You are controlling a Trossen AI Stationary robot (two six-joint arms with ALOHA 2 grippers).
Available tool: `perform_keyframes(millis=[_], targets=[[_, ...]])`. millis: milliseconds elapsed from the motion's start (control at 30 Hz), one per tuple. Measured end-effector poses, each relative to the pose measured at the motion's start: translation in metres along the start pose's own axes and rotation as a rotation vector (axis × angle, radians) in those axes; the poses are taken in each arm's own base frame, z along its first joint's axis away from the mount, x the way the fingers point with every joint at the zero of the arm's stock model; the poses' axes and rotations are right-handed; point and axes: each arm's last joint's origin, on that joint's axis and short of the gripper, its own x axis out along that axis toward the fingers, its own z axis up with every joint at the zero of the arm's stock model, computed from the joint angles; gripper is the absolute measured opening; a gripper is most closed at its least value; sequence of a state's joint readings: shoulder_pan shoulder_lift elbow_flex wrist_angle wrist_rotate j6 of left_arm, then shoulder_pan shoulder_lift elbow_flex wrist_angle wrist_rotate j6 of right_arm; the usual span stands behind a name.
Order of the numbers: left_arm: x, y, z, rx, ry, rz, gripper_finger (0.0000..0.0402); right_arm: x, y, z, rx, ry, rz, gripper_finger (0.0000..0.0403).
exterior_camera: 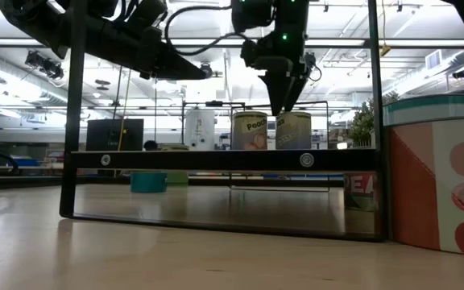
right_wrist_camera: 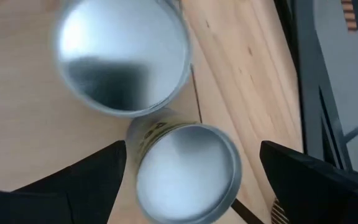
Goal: Pick and place cans onto a shelf
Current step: Put the large canned peas on the shelf
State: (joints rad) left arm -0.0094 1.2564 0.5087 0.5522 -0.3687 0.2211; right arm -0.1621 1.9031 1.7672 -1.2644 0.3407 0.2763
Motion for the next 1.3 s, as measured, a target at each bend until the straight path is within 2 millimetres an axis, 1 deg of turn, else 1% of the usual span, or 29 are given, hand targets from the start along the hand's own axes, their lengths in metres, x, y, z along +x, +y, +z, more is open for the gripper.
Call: perform_keyframes(millis=[67,133,233,333,433,533,767,933,1300], targets=[[0.0,0.0,0.0,0.0,-0.001,-0.001,0.0156,-0.006,0.003,-0.002,-0.043,-0.013,0.013,0.0378],[0.0,0.0,0.0,0.001,0.001,-0.001,0.0156,-0.014,0.009,-0.006,-0.125,-0.027,0.042,0.0378],[0.0,0.0,0.0,0.001,0.002,-0.001,0.0156,-0.024,0.023,-0.016,-0.366,-0.014,0.06,0.0378],[0.0,0.0,0.0,0.001,0.004,-0.002,0.0156,-0.022,0.037,-0.025,-0.558,0.003,0.046,0.0376],[0.0,0.0,0.0,0.002,0.005,-0.001,0.0156,-0.013,0.042,-0.033,-0.649,0.033,-0.047,0.0372],[0.0,0.0,-0.001,0.002,0.006,-0.002,0.0156,-0.007,0.041,-0.035,-0.645,0.051,-0.084,0.0367],[0.0,0.0,-0.001,0.002,0.006,-0.002,0.0156,0.003,0.034,-0.037,-0.541,0.11,-0.006,0.0354],[0.0,0.0,-0.001,0.001,0.006,-0.002,0.0156,0.004,0.032,-0.038,-0.464,0.129,0.037,0.035],[0.0,0.0,-0.001,0.001,0.006,-0.002,0.0156,-0.001,0.041,-0.04,-0.365,0.14,0.11,0.035]])
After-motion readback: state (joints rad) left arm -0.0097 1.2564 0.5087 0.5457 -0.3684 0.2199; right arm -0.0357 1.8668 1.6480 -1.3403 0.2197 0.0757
